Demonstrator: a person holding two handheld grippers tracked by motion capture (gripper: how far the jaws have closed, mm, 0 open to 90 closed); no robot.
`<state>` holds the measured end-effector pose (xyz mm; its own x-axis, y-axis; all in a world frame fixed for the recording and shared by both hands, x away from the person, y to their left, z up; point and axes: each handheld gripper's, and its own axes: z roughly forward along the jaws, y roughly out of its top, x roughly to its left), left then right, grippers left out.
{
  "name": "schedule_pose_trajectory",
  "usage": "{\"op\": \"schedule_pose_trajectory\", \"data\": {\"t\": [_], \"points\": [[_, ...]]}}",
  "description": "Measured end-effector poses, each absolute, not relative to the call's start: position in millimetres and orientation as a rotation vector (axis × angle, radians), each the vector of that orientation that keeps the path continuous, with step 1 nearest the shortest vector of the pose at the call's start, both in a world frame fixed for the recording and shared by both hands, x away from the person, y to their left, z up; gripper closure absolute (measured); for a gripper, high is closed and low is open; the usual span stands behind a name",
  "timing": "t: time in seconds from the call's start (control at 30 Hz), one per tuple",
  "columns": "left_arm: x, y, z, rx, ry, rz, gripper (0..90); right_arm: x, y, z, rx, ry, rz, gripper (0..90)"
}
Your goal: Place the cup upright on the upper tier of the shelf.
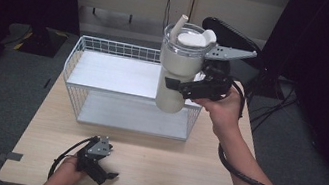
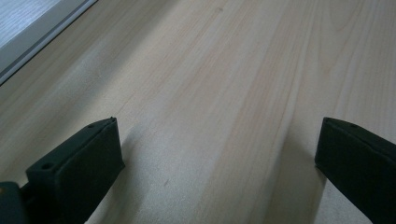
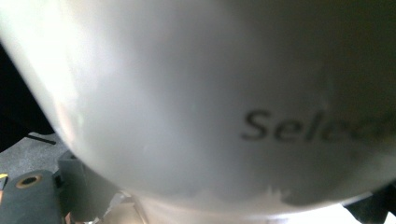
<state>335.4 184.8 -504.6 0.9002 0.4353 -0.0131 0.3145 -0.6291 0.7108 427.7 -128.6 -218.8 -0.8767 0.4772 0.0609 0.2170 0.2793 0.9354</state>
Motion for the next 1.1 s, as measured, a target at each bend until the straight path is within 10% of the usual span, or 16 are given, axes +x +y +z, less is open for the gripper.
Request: {"op": "schedule_pose_trajectory", "data": {"t": [1.1], "points": [[335, 185, -505, 2.298, 0.534, 0.205, 0.0, 453, -108, -215, 0.702, 2.272, 1.601, 9.4]]}}
